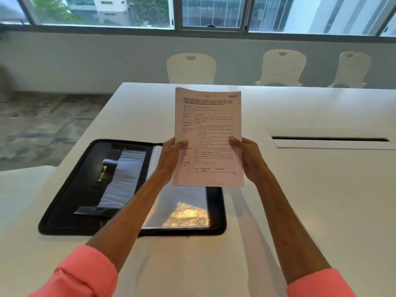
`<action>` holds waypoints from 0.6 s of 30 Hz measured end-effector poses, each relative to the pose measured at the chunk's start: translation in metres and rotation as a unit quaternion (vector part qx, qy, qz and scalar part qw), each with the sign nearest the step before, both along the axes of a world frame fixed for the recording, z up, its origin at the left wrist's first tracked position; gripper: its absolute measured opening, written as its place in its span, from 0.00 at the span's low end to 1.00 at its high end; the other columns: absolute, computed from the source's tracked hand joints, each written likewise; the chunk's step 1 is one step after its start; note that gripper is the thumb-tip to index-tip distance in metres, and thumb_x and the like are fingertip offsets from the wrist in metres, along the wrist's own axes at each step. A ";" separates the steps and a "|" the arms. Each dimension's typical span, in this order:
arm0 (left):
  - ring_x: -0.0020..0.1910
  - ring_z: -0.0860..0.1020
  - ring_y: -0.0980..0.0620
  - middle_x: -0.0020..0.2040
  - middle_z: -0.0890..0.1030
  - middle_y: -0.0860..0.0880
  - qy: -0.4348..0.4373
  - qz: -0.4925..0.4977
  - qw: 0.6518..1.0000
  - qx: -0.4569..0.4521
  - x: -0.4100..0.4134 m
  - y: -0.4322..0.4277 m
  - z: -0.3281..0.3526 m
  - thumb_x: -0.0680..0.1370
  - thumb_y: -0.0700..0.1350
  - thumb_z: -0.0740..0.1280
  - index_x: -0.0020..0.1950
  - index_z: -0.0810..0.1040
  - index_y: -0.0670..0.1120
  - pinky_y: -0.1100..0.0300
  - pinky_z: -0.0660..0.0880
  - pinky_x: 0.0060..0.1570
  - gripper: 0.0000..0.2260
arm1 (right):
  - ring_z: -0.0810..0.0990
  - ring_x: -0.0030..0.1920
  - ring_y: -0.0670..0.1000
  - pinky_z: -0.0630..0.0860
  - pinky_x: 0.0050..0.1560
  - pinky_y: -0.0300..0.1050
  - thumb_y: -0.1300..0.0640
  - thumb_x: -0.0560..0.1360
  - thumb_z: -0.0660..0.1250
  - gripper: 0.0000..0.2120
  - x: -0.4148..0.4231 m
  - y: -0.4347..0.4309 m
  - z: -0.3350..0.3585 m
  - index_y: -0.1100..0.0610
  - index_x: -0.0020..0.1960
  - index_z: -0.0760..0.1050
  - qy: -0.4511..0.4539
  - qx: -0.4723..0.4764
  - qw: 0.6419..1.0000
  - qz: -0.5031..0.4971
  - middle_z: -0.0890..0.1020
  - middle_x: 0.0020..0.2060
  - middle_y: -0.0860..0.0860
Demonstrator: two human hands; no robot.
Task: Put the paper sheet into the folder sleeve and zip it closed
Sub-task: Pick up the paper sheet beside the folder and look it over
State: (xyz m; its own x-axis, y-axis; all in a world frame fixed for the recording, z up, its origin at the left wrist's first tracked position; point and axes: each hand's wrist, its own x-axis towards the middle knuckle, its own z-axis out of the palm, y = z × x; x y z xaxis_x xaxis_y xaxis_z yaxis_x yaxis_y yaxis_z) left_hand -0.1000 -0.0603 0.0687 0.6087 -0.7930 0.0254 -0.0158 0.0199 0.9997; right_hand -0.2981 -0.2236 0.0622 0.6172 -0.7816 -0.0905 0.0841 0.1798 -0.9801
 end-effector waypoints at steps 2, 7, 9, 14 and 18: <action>0.49 0.90 0.48 0.54 0.91 0.52 0.004 0.010 1.000 0.010 0.018 0.009 0.000 0.81 0.46 0.67 0.61 0.85 0.53 0.50 0.85 0.49 0.12 | 0.86 0.63 0.69 0.82 0.67 0.68 0.54 0.83 0.73 0.18 0.018 0.001 0.000 0.61 0.69 0.82 0.004 0.011 1.000 0.023 0.88 0.62 0.60; 0.50 0.90 0.47 0.54 0.91 0.49 0.004 0.020 0.999 0.031 0.060 0.028 -0.005 0.84 0.42 0.66 0.60 0.85 0.51 0.47 0.85 0.52 0.11 | 0.86 0.64 0.68 0.81 0.68 0.71 0.56 0.83 0.73 0.19 0.058 0.006 0.003 0.63 0.71 0.80 0.026 -0.001 0.997 0.078 0.88 0.63 0.58; 0.50 0.90 0.47 0.53 0.91 0.49 0.003 0.027 0.999 0.035 0.074 0.035 -0.006 0.85 0.42 0.65 0.60 0.85 0.50 0.50 0.84 0.50 0.10 | 0.87 0.63 0.65 0.82 0.67 0.70 0.57 0.82 0.73 0.18 0.073 0.009 0.005 0.63 0.70 0.80 0.047 -0.022 0.994 0.095 0.88 0.63 0.57; 0.51 0.89 0.45 0.52 0.91 0.49 -0.010 0.047 0.998 0.046 0.101 0.047 -0.013 0.85 0.43 0.65 0.59 0.85 0.52 0.45 0.84 0.55 0.09 | 0.90 0.58 0.60 0.86 0.62 0.65 0.56 0.81 0.75 0.16 0.102 0.011 0.012 0.62 0.66 0.83 0.103 -0.081 0.983 0.129 0.90 0.59 0.55; 0.46 0.89 0.51 0.49 0.90 0.52 -0.023 0.046 0.997 0.049 0.120 0.050 -0.019 0.86 0.43 0.65 0.59 0.84 0.51 0.51 0.82 0.49 0.09 | 0.91 0.56 0.57 0.88 0.55 0.62 0.54 0.81 0.76 0.16 0.120 0.014 0.017 0.60 0.65 0.84 0.147 -0.148 0.968 0.143 0.91 0.57 0.53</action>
